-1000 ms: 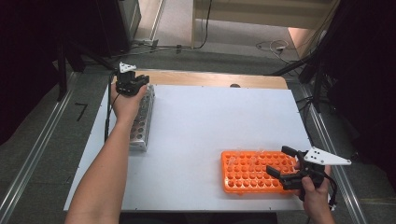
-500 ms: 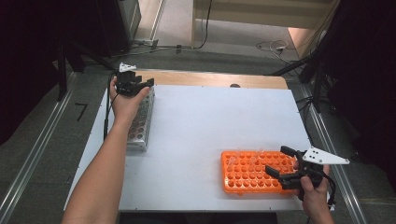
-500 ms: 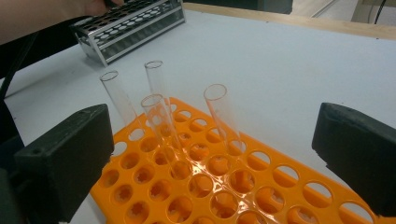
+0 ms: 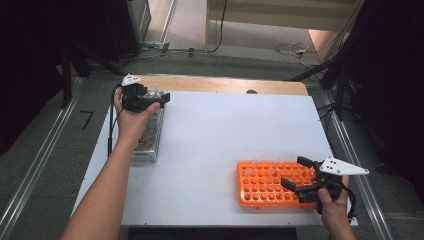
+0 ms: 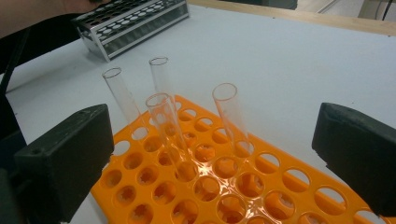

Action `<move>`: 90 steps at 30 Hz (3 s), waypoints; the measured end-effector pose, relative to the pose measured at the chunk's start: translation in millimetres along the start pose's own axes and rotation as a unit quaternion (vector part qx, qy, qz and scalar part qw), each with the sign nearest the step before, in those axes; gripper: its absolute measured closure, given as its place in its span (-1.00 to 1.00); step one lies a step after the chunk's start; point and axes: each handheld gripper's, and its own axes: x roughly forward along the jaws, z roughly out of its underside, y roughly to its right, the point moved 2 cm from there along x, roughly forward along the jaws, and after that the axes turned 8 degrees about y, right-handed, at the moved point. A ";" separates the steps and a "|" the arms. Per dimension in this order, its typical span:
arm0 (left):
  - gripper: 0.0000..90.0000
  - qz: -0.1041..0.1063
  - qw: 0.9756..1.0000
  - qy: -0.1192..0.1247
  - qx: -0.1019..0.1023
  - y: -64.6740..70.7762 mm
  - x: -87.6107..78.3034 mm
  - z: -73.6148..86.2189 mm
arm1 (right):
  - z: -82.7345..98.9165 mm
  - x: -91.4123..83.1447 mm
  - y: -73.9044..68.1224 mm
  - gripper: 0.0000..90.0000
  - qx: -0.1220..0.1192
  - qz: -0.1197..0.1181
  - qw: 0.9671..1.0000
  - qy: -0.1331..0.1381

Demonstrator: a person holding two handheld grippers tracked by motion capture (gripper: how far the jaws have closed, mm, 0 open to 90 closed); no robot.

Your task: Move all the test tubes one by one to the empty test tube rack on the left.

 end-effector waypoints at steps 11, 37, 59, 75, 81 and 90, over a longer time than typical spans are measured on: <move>-1.00 0.031 0.999 0.016 0.001 23.4 -30.8 9.4 | 0.2 5.0 -1.2 -1.00 0.001 -0.002 1.000 -0.005; -1.00 0.081 0.995 0.041 0.034 93.2 -99.4 45.3 | 2.3 12.2 -4.7 -1.00 0.002 -0.016 1.000 -0.018; -1.00 0.137 0.990 0.022 0.037 134.4 -117.7 78.8 | 5.6 17.9 10.7 -0.33 0.030 0.032 0.998 -0.042; -1.00 0.148 0.988 0.018 0.039 141.3 -116.1 81.1 | 9.2 46.8 6.7 0.48 -0.001 0.070 0.990 -0.126; -1.00 0.151 0.988 0.017 0.039 143.2 -115.2 81.7 | 10.2 51.1 4.8 0.54 -0.012 0.087 0.986 -0.140; -1.00 0.153 0.987 0.016 0.040 145.5 -114.3 82.3 | 10.0 52.5 3.1 0.64 -0.020 0.110 0.984 -0.139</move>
